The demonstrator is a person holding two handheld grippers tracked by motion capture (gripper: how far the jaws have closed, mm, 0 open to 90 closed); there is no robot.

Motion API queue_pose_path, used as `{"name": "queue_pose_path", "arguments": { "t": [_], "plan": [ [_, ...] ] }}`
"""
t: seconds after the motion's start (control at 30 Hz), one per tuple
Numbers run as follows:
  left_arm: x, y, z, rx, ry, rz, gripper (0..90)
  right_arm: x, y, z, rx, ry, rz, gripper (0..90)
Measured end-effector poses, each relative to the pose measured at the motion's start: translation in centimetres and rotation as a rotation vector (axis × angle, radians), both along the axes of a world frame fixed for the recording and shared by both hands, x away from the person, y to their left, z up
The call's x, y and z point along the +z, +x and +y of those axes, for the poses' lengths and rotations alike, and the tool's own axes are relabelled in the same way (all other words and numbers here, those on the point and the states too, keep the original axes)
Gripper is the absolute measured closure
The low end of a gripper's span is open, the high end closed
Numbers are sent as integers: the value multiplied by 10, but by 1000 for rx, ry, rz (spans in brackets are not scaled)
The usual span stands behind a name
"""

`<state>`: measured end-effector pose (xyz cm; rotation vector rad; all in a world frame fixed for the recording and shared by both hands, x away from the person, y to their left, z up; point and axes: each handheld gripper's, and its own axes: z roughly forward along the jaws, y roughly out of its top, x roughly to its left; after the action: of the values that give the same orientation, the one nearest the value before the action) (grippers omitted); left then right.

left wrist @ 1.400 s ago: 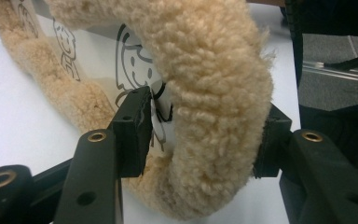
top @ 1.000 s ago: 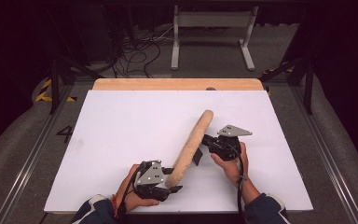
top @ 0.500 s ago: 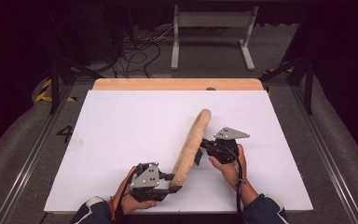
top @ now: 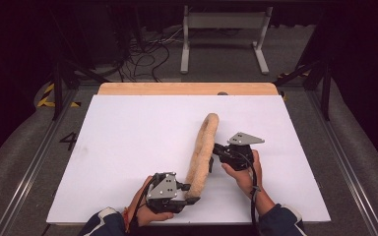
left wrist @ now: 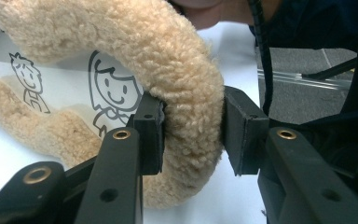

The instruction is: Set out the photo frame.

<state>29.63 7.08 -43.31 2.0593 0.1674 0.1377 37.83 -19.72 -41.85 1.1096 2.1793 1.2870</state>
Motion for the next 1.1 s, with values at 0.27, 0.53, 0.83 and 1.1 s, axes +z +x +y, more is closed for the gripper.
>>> {"name": "queue_pose_path", "arguments": {
  "t": [0.27,0.53,0.83,1.1],
  "plan": [
    [-1,2,-3,-11,-12,3,608,35,-19,-21,-79,118,11,705],
    [-2,6,-13,-34,-18,6,561,47,-34,-5,-73,186,71,567],
    [-1,6,-23,-52,-15,1,527,44,-31,21,-74,118,96,520],
    [-2,7,-17,-122,34,10,463,45,-16,34,-76,43,153,449]
  ]
}}
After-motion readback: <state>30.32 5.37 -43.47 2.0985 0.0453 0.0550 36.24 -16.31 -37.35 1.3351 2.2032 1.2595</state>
